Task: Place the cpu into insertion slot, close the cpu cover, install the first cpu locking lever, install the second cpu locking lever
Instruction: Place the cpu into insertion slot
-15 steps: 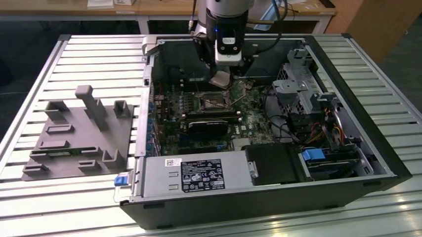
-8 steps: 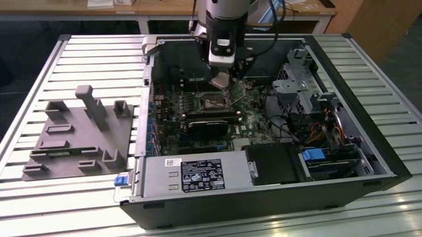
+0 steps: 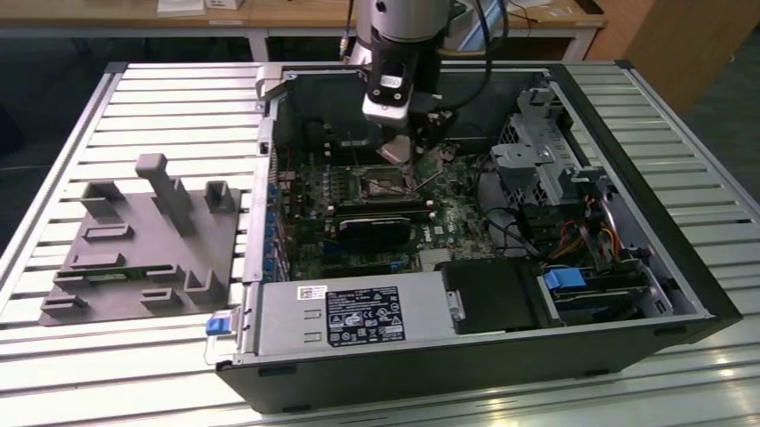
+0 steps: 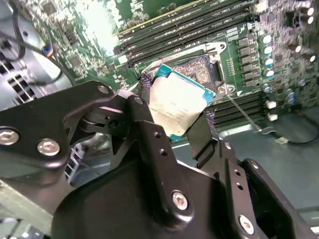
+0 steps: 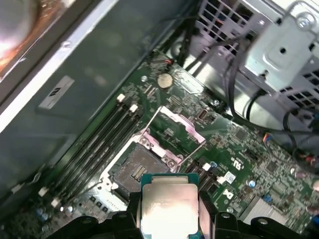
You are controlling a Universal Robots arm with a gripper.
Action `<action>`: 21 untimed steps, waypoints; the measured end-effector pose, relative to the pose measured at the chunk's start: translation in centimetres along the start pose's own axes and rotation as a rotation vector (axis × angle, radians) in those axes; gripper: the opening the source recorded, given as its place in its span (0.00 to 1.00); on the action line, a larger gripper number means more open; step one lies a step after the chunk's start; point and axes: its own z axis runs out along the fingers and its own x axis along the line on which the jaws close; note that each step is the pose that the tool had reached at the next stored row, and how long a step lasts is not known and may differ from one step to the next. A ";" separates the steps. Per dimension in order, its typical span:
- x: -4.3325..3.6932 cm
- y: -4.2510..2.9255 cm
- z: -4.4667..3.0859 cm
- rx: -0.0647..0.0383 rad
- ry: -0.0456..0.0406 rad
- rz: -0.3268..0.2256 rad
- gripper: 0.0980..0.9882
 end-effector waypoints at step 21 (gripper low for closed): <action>0.02 -0.13 1.54 0.005 -0.0329 0.381 0.50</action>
